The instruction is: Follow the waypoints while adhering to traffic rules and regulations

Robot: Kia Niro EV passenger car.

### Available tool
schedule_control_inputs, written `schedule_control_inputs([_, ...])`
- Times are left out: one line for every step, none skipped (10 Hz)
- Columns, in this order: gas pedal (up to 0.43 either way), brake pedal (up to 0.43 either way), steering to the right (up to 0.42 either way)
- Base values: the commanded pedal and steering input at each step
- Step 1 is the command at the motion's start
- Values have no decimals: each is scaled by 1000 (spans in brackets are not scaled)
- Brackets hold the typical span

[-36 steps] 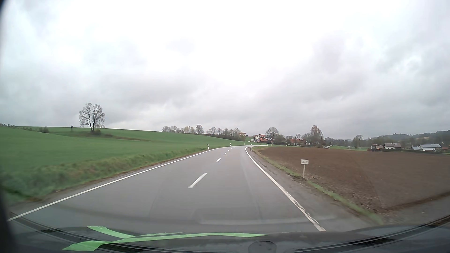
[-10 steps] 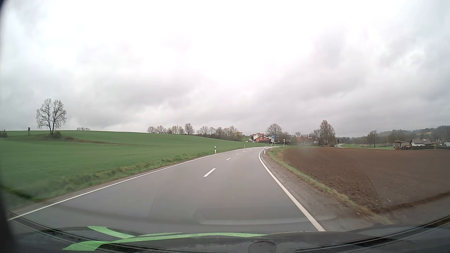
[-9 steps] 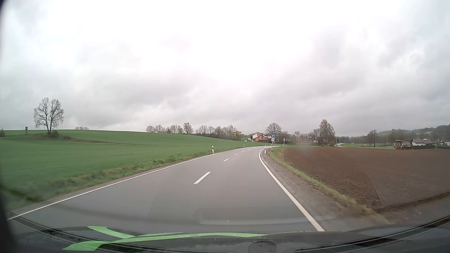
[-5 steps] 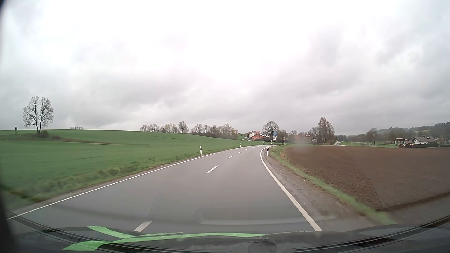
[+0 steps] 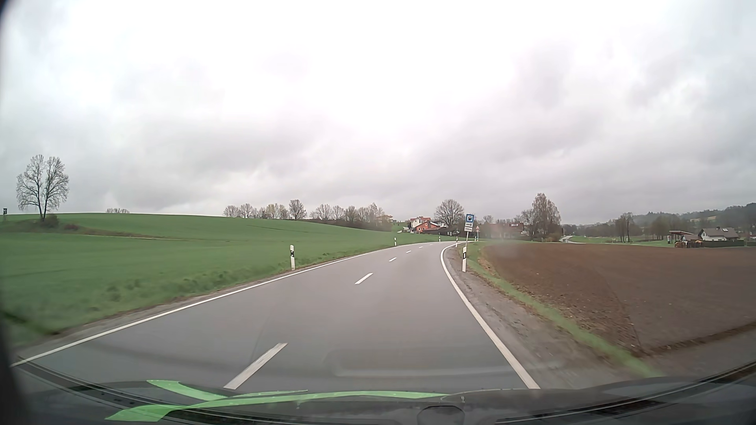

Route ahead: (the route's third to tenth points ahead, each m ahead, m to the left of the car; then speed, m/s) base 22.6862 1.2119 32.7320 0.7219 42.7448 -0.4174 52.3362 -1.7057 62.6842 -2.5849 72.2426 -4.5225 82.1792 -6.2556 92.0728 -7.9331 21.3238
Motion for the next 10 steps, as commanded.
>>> schedule_control_inputs([8, 0, 6])
schedule_control_inputs([8, 0, 7])
schedule_control_inputs([8, 0, 10])
schedule_control_inputs([20, 0, 13])
schedule_control_inputs([20, 0, 15])
schedule_control_inputs([28, 0, 14])
schedule_control_inputs([47, 0, 13])
schedule_control_inputs([67, 0, 13])
schedule_control_inputs([87, 0, 13])
schedule_control_inputs([98, 0, 13])
